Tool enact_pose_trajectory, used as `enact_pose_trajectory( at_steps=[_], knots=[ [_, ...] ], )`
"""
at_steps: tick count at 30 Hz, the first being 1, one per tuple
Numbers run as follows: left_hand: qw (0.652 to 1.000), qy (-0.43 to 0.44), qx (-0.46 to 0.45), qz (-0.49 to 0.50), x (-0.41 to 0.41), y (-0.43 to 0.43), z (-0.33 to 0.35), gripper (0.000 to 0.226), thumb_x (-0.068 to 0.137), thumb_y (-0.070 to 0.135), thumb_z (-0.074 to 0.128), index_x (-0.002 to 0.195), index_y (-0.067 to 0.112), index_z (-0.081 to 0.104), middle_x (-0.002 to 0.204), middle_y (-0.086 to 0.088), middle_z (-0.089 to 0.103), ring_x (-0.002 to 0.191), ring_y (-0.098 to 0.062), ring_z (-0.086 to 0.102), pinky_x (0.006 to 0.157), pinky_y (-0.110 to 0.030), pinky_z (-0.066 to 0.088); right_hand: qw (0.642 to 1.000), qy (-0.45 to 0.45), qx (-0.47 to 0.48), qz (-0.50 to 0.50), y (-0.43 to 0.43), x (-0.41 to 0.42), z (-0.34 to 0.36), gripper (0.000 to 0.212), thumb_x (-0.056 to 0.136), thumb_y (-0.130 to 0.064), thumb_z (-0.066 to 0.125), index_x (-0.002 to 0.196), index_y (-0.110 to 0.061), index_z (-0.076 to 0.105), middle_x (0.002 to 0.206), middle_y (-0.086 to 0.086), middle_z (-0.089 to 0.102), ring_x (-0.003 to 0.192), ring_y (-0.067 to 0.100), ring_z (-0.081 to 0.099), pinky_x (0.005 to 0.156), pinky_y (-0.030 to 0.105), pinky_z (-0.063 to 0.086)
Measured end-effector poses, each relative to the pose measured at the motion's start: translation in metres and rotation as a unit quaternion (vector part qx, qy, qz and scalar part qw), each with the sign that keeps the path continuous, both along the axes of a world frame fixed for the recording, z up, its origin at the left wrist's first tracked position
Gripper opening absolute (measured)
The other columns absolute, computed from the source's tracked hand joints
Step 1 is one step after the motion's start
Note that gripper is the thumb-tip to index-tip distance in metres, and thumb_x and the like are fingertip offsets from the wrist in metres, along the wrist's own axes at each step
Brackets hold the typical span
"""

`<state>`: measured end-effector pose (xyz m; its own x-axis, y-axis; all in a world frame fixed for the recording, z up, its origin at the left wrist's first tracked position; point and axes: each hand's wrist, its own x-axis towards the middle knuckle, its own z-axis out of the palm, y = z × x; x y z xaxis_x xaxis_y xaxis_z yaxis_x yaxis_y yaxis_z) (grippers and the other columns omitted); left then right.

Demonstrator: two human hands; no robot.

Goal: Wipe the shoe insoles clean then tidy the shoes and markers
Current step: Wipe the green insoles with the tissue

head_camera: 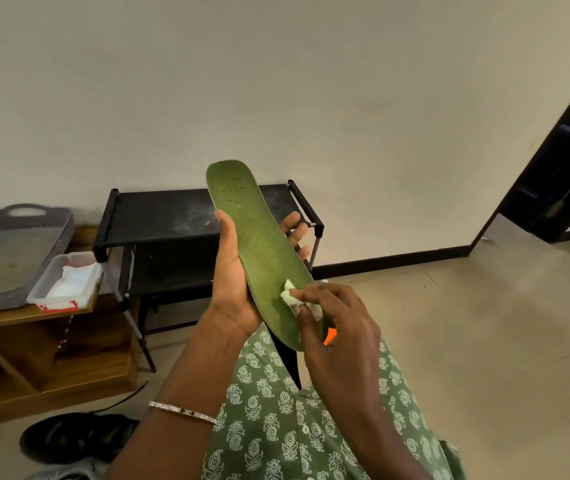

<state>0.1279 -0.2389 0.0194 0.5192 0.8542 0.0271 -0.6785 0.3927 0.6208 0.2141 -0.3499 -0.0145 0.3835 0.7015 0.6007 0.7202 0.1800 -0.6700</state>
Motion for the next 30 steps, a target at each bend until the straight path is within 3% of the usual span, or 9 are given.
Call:
enact_pose_trajectory(
  at_steps=[3, 6, 8, 12, 15, 19, 21, 25, 30],
  knots=[
    [0.993, 0.113, -0.004, 0.015, -0.001, 0.001, -0.002, 0.07, 0.093, 0.069, 0.04, 0.129, 0.014, 0.064, 0.123, -0.01, 0.071, 0.117, -0.025, 0.066, 0.107, -0.048, 0.047, 0.997, -0.025, 0.041, -0.055, 0.009, 0.007, 0.001, 0.022, 0.088, -0.008, 0.071, 0.107, -0.018, 0.075, 0.106, -0.003, 0.065, 0.098, 0.016, 0.063, 0.075, 0.028, 0.055],
    [0.973, 0.229, 0.013, -0.017, 0.005, -0.008, -0.006, 0.053, 0.096, 0.053, 0.052, 0.129, 0.012, 0.062, 0.117, -0.007, 0.073, 0.11, -0.022, 0.069, 0.1, -0.042, 0.053, 0.99, -0.049, 0.093, -0.093, 0.02, 0.02, 0.005, 0.02, 0.089, -0.004, 0.069, 0.106, -0.01, 0.076, 0.104, 0.003, 0.066, 0.097, 0.02, 0.063, 0.076, 0.034, 0.056],
    [0.962, 0.268, 0.022, -0.037, 0.01, -0.011, -0.008, 0.041, 0.099, 0.041, 0.054, 0.128, 0.013, 0.061, 0.114, -0.007, 0.074, 0.102, -0.022, 0.071, 0.086, -0.04, 0.058, 0.986, -0.073, 0.101, -0.11, 0.026, 0.026, 0.006, 0.02, 0.088, -0.002, 0.069, 0.106, -0.009, 0.075, 0.103, 0.005, 0.066, 0.096, 0.021, 0.062, 0.078, 0.036, 0.056],
    [0.967, 0.251, 0.017, -0.053, 0.013, -0.012, -0.006, 0.028, 0.103, 0.036, 0.047, 0.118, 0.018, 0.063, 0.114, -0.008, 0.074, 0.098, -0.023, 0.072, 0.078, -0.044, 0.061, 0.983, -0.115, 0.057, -0.135, 0.027, 0.029, -0.002, 0.02, 0.085, -0.004, 0.072, 0.103, -0.013, 0.074, 0.102, 0.003, 0.068, 0.103, 0.021, 0.059, 0.081, 0.039, 0.051],
    [0.974, 0.219, -0.002, -0.05, 0.011, -0.013, -0.004, 0.032, 0.104, 0.038, 0.045, 0.121, 0.017, 0.061, 0.107, -0.008, 0.076, 0.087, -0.021, 0.073, 0.076, -0.04, 0.061, 0.975, -0.149, 0.027, -0.159, 0.02, 0.018, -0.009, 0.018, 0.085, -0.018, 0.072, 0.102, -0.02, 0.075, 0.103, -0.007, 0.072, 0.11, 0.016, 0.054, 0.087, 0.034, 0.034],
    [0.982, 0.182, -0.023, -0.041, 0.009, -0.014, 0.001, 0.027, 0.102, 0.037, 0.049, 0.114, 0.015, 0.06, 0.078, -0.001, 0.073, 0.054, -0.008, 0.063, 0.045, -0.02, 0.05, 0.978, -0.176, 0.045, -0.1, 0.012, -0.001, -0.016, 0.021, 0.091, -0.026, 0.059, 0.103, -0.021, 0.075, 0.103, -0.01, 0.071, 0.102, 0.012, 0.055, 0.085, 0.031, 0.035],
    [0.981, 0.187, -0.014, -0.037, 0.01, -0.015, 0.0, 0.023, 0.103, 0.035, 0.048, 0.103, 0.013, 0.057, 0.064, 0.0, 0.064, 0.046, -0.005, 0.058, 0.044, -0.02, 0.05, 0.978, -0.184, 0.052, -0.089, 0.017, 0.002, -0.014, 0.02, 0.091, -0.021, 0.06, 0.105, -0.018, 0.074, 0.103, -0.007, 0.071, 0.099, 0.015, 0.056, 0.083, 0.033, 0.04],
    [0.977, 0.208, 0.028, -0.046, 0.014, -0.017, -0.004, 0.03, 0.103, 0.038, 0.044, 0.111, 0.014, 0.061, 0.098, -0.008, 0.072, 0.087, -0.02, 0.07, 0.07, -0.042, 0.061, 0.976, -0.167, 0.056, -0.131, 0.037, 0.028, -0.001, 0.016, 0.088, -0.006, 0.068, 0.102, -0.014, 0.074, 0.098, -0.002, 0.072, 0.094, 0.019, 0.054, 0.081, 0.036, 0.046],
    [0.978, 0.196, 0.053, -0.048, 0.013, -0.017, -0.003, 0.03, 0.103, 0.038, 0.042, 0.109, 0.016, 0.062, 0.098, -0.007, 0.073, 0.086, -0.02, 0.07, 0.068, -0.039, 0.06, 0.979, -0.152, 0.058, -0.124, 0.032, 0.024, 0.002, 0.017, 0.087, 0.001, 0.068, 0.099, -0.009, 0.074, 0.099, 0.001, 0.072, 0.094, 0.017, 0.053, 0.082, 0.015, 0.037]
  ],
)
